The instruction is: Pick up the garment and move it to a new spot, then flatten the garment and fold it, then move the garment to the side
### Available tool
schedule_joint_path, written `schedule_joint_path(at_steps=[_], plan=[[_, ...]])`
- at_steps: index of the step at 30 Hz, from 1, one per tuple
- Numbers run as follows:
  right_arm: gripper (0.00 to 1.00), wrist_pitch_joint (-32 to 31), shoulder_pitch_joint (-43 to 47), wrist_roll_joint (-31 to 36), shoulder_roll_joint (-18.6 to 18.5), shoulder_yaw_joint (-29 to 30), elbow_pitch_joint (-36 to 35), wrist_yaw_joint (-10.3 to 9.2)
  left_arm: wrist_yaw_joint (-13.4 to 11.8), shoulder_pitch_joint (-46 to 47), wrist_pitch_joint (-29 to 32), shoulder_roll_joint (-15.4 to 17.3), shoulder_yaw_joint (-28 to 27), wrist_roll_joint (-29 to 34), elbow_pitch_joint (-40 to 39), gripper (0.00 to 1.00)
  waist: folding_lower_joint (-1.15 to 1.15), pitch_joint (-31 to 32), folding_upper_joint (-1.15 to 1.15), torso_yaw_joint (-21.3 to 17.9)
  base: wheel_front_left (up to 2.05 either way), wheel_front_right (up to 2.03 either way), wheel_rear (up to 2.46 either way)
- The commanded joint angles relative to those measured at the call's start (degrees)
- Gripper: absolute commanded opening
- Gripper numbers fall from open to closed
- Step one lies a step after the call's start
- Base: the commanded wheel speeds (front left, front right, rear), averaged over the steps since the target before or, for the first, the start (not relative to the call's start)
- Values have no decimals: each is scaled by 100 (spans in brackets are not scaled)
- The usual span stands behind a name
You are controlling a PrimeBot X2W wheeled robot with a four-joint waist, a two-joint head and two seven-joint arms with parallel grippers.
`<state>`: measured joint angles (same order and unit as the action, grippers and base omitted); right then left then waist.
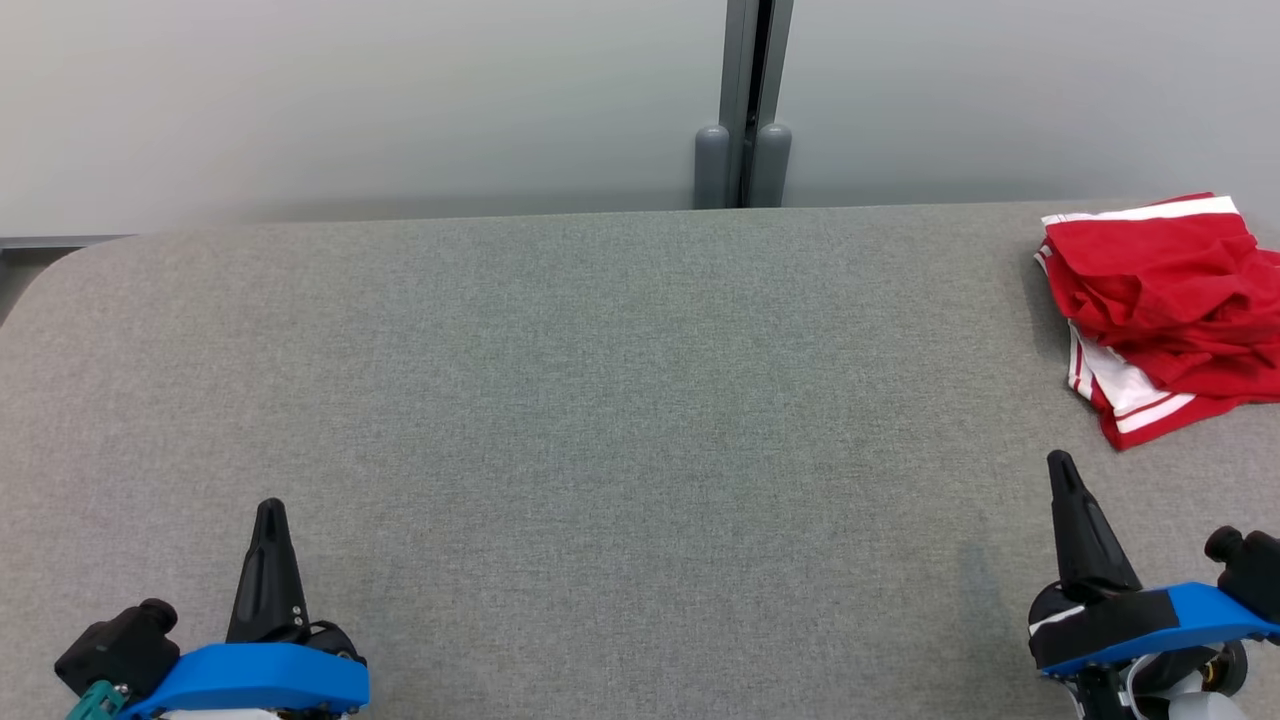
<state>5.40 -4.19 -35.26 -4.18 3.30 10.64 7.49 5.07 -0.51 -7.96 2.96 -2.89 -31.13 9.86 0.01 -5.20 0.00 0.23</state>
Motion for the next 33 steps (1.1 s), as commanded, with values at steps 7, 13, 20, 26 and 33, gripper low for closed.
schedule_joint_path(at_steps=[7,13,20,26,33], plan=[[0,-155,-92,-716,6,61,-14,0,45,238,170,8,-65,-753,-12,0,0,36,0,-2,0,0,0],[0,-254,-108,-1189,18,87,16,0,63,284,291,6,-97,-1262,28,0,0,67,0,-3,0,0,0],[0,-363,-125,-1705,32,117,51,0,86,333,427,5,-129,-1815,72,0,0,102,0,-5,0,0,0],[0,-449,-141,-2119,43,140,82,0,107,379,536,4,-151,-2262,108,0,-1,132,0,-6,0,0,0],[0,-546,-157,-2575,55,165,115,1,121,414,651,2,-177,-2749,148,0,-1,168,0,-8,0,0,0]])
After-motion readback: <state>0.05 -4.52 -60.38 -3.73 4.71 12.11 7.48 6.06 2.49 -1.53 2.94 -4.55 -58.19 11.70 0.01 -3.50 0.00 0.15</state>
